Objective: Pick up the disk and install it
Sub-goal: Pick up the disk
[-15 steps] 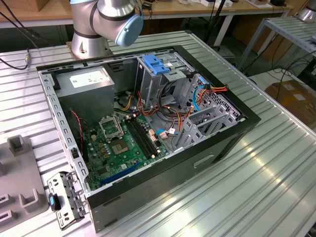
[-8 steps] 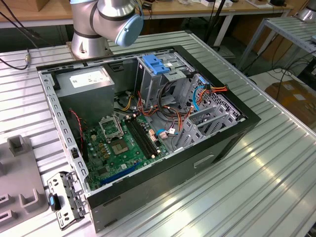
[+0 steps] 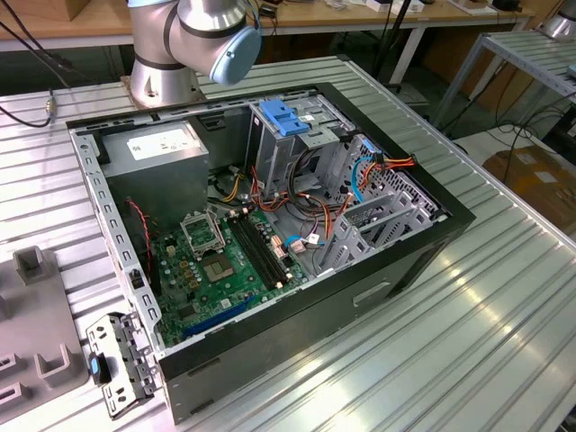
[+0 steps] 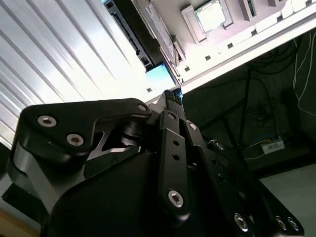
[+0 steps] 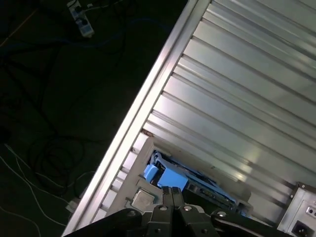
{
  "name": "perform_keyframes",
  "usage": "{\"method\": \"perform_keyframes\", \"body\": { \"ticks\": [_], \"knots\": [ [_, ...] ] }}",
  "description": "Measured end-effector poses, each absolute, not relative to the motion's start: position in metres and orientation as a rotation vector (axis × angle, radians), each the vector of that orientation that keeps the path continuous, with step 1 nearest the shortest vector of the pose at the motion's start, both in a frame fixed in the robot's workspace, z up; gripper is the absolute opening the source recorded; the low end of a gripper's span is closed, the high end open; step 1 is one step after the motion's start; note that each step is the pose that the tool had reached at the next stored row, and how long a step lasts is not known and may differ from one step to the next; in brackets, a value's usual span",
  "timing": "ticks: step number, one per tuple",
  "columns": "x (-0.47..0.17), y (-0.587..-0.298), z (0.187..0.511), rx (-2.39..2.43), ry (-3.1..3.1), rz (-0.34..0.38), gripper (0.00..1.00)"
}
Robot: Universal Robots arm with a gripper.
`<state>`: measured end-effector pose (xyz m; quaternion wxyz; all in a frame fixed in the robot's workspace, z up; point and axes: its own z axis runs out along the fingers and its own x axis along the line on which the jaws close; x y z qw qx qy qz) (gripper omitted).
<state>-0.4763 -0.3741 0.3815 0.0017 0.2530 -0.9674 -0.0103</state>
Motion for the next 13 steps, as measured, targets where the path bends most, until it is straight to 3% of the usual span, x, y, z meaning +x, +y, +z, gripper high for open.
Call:
{"method": "perform_keyframes", "body": {
  "ticks": [13],
  "knots": [
    [-0.4763,-0.3741,0.3815,1.163,-2.908,-0.011,0.11]
  ]
}}
